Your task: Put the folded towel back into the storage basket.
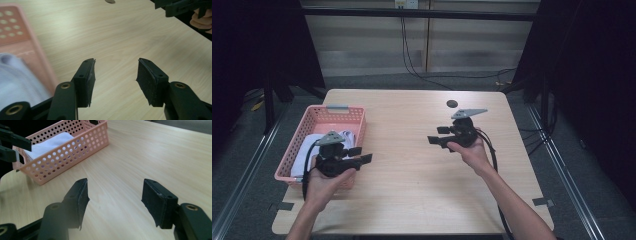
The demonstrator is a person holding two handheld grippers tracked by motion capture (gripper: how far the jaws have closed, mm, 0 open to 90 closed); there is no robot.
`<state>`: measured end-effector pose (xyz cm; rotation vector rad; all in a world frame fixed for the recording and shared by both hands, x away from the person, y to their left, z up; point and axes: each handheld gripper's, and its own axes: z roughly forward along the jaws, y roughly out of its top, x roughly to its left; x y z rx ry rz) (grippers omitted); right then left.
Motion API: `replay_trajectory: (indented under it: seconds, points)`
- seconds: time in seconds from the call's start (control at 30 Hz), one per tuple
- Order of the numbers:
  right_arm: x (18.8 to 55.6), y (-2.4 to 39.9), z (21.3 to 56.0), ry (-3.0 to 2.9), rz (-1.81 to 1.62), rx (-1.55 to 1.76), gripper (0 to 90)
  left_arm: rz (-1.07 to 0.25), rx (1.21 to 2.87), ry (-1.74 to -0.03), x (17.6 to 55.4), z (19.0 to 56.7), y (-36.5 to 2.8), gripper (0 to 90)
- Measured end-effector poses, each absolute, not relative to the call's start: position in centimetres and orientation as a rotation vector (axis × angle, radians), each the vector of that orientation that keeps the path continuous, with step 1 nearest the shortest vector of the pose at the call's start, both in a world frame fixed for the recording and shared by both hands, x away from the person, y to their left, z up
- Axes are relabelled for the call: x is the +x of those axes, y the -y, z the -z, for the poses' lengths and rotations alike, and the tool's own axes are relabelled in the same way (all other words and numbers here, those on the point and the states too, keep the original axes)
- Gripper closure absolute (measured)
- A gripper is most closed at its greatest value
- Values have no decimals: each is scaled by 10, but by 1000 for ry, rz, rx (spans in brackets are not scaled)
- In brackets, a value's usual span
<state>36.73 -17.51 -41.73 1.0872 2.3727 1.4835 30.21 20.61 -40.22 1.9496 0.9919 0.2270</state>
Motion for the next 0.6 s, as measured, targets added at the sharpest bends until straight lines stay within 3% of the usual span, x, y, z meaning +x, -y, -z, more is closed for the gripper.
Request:
replay_trajectory:
  seconds: [0.07, 0.6]
  points:
    - [356, 190, 421, -2363, -1477, 1104, 378, -258, 1959, -996, 298, 408, -194, 469]
    - [251, 279, 463, -2257, -1338, 1311, 335, -113, 2084, -952, 236, 458, -157, 404]
